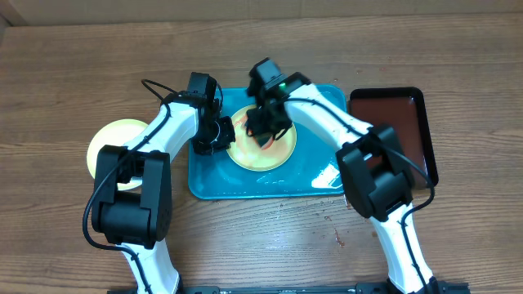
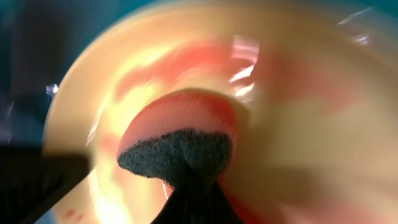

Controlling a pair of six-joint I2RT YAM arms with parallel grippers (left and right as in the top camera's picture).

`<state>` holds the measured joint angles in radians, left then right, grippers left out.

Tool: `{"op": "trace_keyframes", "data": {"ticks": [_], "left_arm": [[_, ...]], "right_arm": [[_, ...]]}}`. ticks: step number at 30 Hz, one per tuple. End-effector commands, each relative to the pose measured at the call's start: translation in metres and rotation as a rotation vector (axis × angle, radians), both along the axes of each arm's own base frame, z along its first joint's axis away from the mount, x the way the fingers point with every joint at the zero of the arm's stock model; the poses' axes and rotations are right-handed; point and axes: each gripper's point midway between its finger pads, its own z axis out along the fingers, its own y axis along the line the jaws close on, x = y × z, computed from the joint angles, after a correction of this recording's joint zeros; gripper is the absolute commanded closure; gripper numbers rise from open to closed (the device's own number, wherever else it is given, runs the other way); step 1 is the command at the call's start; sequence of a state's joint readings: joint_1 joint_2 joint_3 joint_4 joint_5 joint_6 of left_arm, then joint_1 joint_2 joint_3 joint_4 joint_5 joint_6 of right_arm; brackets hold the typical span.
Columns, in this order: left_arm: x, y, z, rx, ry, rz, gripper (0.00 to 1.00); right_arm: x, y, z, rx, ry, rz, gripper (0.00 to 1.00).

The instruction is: Clean dirty plates on tray and stack at the side

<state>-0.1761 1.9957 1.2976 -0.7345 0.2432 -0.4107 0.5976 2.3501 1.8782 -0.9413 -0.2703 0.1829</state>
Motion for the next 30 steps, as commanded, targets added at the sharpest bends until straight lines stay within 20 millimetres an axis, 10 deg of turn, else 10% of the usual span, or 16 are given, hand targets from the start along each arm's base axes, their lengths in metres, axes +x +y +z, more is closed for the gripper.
{"op": "trace_keyframes", "data": {"ticks": [1, 8, 16, 30], "left_arm": [[-0.013, 0.017, -0.025, 0.081, 0.058, -0.016, 0.96], [-0.013, 0.017, -0.025, 0.080, 0.056, -0.015, 0.96], [-0.011, 0.019, -0.016, 0.081, 0.040, -0.046, 0.96], [0.007, 0.044, 0.092, 0.207, -0.249, -0.054, 0.96]], "right_arm": [[-0.042, 0.009, -0.029, -0.020, 0.150, 0.058, 0.96], [-0.043, -0.013, -0.010, -0.022, 0.206, 0.013, 0.96], [-0.007, -0.038, 0.072, 0.076, 0.059, -0.072, 0.96], [0.019, -0.146, 0.187, 0.152, -0.105, -0.304, 0.96]]}}
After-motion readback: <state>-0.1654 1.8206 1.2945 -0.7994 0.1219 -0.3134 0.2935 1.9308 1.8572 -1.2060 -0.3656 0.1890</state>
